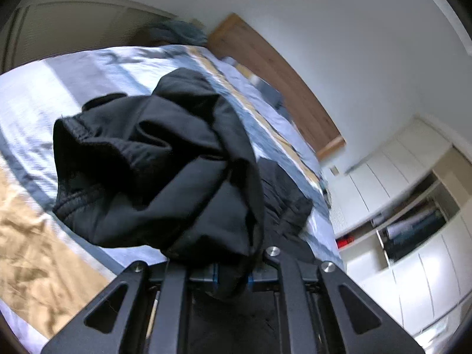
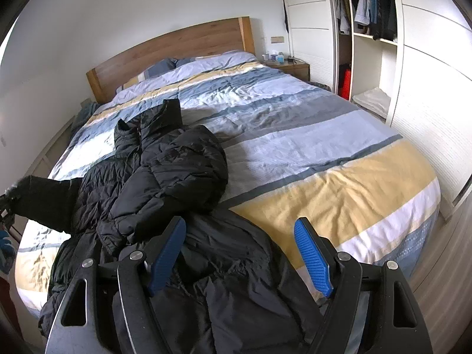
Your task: Fold large clothes
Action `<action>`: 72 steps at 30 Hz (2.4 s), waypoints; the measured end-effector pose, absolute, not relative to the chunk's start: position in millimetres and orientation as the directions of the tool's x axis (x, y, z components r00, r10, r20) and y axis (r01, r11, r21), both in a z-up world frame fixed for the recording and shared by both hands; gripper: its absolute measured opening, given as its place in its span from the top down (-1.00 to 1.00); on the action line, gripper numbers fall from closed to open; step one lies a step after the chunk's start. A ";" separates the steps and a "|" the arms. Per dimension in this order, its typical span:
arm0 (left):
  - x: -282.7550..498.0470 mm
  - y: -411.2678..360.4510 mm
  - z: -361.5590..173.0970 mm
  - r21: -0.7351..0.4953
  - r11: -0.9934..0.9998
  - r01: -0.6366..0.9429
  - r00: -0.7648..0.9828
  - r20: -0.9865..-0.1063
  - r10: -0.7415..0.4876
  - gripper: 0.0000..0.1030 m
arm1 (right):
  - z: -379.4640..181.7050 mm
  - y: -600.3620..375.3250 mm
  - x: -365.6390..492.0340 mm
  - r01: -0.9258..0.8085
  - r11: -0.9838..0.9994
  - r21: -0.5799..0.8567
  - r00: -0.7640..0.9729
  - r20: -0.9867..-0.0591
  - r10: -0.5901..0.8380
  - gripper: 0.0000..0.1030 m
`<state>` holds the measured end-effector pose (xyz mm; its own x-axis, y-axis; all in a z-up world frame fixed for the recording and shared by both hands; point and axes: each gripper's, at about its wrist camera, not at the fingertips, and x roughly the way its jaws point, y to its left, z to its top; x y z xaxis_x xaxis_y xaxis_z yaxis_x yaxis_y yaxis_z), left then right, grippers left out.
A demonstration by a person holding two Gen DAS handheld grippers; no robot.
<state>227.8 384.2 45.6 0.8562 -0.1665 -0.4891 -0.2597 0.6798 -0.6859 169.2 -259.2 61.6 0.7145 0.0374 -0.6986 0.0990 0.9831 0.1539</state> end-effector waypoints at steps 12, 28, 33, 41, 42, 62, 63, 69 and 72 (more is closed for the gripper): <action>241.6 227.5 54.7 -0.616 0.783 -0.083 0.773 -0.535 -0.339 0.78 | 51.8 -282.4 154.4 0.122 0.972 0.199 0.719 -0.693 0.051 -0.47; 267.7 117.9 -33.1 -0.478 0.878 -0.035 0.572 -0.730 -0.374 0.78 | 36.6 -309.5 142.7 0.173 0.959 0.225 0.703 -0.710 0.040 -0.49; 273.7 116.1 -40.3 -0.429 0.903 -0.025 0.545 -0.763 -0.347 0.78 | 29.8 -309.1 145.3 0.171 0.957 0.233 0.691 -0.721 0.052 -0.50; 279.4 106.6 -45.5 -0.438 0.899 0.008 0.512 -0.771 -0.380 0.55 | 20.4 -289.7 153.6 0.120 0.970 0.213 0.666 -0.742 0.080 -0.54; 276.8 105.4 -45.4 -0.439 0.898 0.021 0.509 -0.769 -0.388 0.50 | 19.3 -286.1 156.2 0.111 0.971 0.209 0.662 -0.745 0.085 -0.54; 268.2 178.9 5.2 -0.360 0.932 0.030 0.591 -0.746 -0.307 0.38 | 35.8 -145.8 226.7 -0.242 0.960 0.144 0.597 -0.757 0.264 -0.55; 272.3 188.7 4.2 -0.347 0.938 0.009 0.594 -0.753 -0.284 0.38 | 39.3 -130.6 233.5 -0.277 0.950 0.144 0.593 -0.752 0.287 -0.55; 298.6 225.5 -2.3 -0.326 0.943 -0.073 0.598 -0.771 -0.220 0.38 | 55.3 -46.8 264.5 -0.455 0.879 0.141 0.559 -0.723 0.405 -0.55; 312.6 232.6 -12.4 -0.319 0.942 -0.101 0.586 -0.784 -0.203 0.38 | 53.3 -13.5 273.2 -0.525 0.838 0.147 0.525 -0.719 0.455 -0.55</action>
<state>312.6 232.6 -12.4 0.5864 -0.2032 -0.7841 -0.1007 0.9422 -0.3194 273.2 -13.5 53.3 0.5252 0.4550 -0.7191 -0.5254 0.8381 0.1466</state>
